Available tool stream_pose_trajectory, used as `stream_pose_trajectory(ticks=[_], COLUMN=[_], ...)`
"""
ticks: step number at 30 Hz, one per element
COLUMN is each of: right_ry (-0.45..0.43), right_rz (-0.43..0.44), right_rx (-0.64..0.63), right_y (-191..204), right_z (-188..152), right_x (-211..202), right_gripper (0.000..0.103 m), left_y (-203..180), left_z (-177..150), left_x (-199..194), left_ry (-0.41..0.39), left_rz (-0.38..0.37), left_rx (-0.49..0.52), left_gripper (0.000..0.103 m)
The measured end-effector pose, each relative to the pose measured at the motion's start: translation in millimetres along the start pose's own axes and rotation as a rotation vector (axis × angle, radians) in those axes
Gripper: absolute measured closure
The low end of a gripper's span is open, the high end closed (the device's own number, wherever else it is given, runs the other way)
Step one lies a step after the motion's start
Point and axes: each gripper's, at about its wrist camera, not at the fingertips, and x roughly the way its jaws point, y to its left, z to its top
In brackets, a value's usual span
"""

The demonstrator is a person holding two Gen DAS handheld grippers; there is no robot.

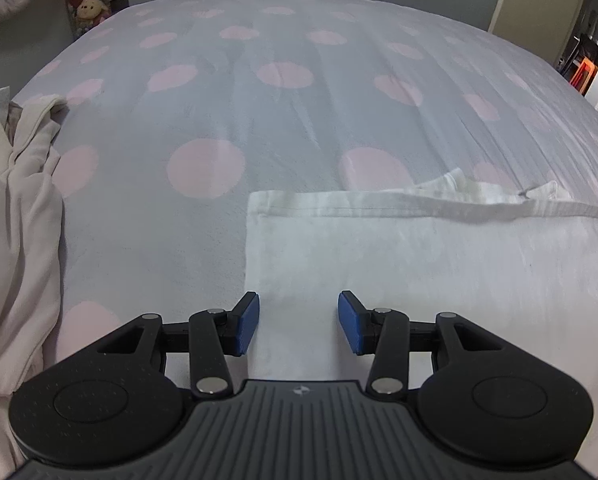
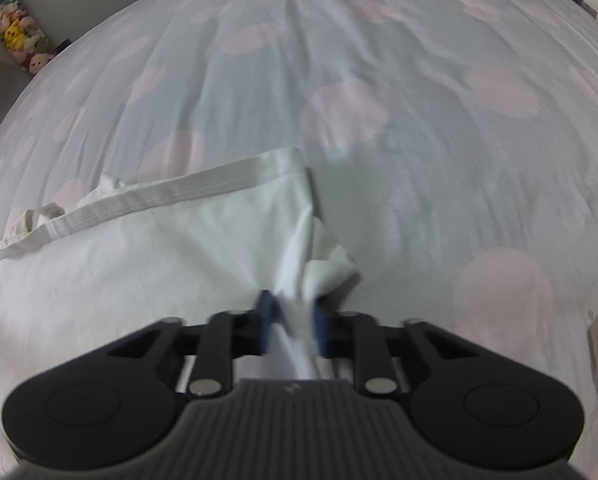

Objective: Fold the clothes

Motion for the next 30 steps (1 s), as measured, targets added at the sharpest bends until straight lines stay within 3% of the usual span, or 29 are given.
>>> stream_pose_trajectory(ticks=[5,11,22,30], right_ry=[0.022,0.043,0.096,0.105], right_rz=[-0.067,-0.064,0.099,0.177], right_rx=[-0.053,-0.067,-0.021,-0.177], right_y=[22,52,143,246], right_z=[6,19,30,35], right_x=[-9,-48,-121,-139], right_gripper=[0.094,0.094,0.094,0.094], left_y=[1,11,13,21], left_z=[-2,-3,-8,-10], left_x=[-11,-25,-44,-58], left_ry=[0.008,-0.019,-0.06,-0.097], left_rz=[-0.011,-0.041,-0.101,-0.169], left_rx=[0.04,-0.011,-0.003,-0.022], left_gripper=[0.061,0.056,0.056,0.056])
